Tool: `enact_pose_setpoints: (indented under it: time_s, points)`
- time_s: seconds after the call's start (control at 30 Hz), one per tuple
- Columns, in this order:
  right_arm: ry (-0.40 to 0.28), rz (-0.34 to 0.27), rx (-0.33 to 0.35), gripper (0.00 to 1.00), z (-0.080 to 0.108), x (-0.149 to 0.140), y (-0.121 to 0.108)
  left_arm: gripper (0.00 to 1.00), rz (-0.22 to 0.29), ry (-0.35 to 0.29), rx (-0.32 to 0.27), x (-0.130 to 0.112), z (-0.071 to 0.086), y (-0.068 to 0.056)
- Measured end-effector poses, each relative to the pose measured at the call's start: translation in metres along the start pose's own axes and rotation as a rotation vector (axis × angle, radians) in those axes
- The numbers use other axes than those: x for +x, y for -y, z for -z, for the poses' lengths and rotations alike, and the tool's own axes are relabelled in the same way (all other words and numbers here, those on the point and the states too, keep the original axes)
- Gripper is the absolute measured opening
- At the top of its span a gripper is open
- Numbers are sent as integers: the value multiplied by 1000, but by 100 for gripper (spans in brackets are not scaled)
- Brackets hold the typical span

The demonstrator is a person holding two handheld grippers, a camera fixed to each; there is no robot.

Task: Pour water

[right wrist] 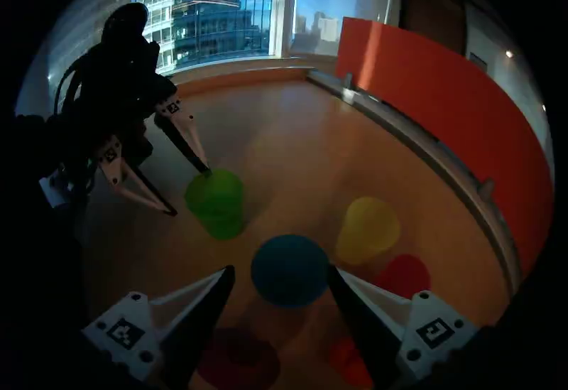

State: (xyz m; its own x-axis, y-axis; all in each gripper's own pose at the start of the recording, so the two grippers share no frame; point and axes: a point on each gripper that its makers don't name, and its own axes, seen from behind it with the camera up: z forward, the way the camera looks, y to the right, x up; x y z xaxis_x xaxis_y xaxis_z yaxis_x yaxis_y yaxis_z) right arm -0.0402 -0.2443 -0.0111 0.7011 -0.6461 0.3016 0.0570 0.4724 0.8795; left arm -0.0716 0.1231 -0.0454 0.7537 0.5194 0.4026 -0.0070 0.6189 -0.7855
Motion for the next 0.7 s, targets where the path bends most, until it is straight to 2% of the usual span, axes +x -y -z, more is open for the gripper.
enact_pose_setpoints:
  time_s: [0.47, 0.7]
  points:
    - [-68, -9, -34, 100, 26, 6, 10, 88, 23, -60, 45, 11, 28, -3]
    - [-134, -25, -71, 100, 47, 11, 13, 87, 56, -104, 83, 18, 43, -2]
